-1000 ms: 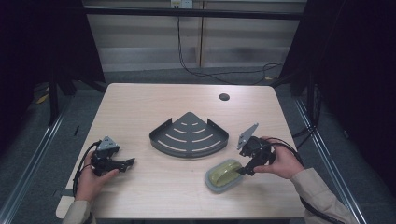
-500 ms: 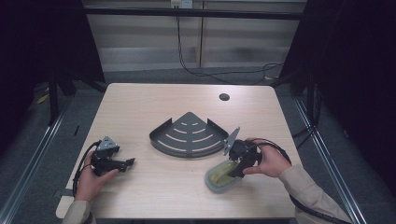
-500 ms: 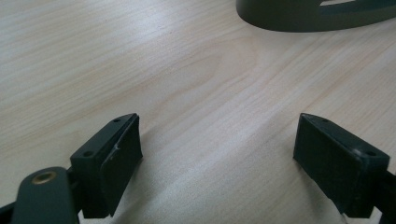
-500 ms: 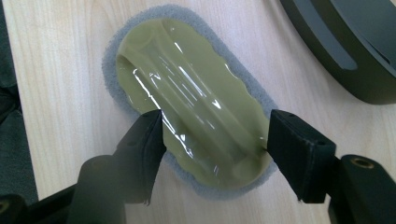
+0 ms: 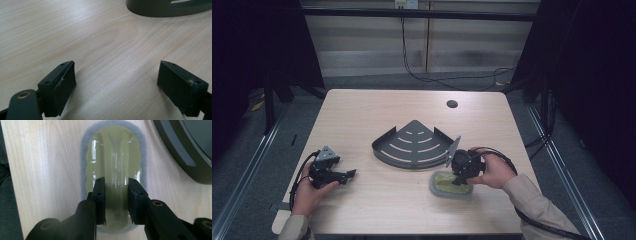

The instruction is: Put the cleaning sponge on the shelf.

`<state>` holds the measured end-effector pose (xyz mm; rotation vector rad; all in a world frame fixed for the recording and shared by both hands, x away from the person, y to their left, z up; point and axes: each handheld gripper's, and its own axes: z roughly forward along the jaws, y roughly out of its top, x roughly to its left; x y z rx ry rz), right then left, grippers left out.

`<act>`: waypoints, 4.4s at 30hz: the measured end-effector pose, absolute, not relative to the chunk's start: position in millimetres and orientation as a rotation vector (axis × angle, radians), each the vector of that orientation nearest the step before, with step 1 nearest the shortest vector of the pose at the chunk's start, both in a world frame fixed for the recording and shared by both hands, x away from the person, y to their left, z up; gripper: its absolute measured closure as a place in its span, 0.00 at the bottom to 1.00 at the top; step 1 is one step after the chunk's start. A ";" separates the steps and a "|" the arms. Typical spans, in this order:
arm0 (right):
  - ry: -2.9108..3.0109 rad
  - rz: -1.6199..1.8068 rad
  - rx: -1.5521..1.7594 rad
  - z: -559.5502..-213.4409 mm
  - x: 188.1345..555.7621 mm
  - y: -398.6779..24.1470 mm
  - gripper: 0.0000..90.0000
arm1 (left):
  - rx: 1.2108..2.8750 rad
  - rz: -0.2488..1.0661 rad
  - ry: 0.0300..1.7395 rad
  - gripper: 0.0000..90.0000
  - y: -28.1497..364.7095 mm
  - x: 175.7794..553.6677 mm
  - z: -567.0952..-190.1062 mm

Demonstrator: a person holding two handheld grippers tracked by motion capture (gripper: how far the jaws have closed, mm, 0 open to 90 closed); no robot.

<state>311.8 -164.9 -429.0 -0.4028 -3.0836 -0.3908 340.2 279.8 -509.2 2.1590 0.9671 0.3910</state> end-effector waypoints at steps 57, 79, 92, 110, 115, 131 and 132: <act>-2.952 -0.471 -0.899 -369.0 346.9 -198.6 0.79 | 2.159 0.392 0.966 0.16 279.2 339.8 -509.4; -2.955 -0.477 -1.017 -353.6 364.5 -201.2 0.79 | 2.151 0.392 0.971 0.16 278.8 339.6 -509.7; -2.987 -0.418 -1.029 -341.7 378.7 -190.2 0.79 | 2.153 0.386 0.971 0.16 279.3 339.7 -509.3; -2.989 -0.426 -1.121 -337.1 399.0 -176.3 0.79 | 2.156 0.387 0.969 0.16 279.2 339.7 -509.2; -2.994 -0.426 -1.129 -336.3 404.7 -171.2 0.79 | 2.153 0.387 0.972 0.16 278.8 339.6 -509.4; -2.984 -0.446 -1.170 -341.6 421.6 -156.1 0.79 | 2.153 0.387 0.972 0.16 278.9 339.6 -509.4; -2.984 -0.446 -1.170 -341.6 421.6 -156.1 0.79 | 2.153 0.387 0.972 0.16 278.9 339.6 -509.4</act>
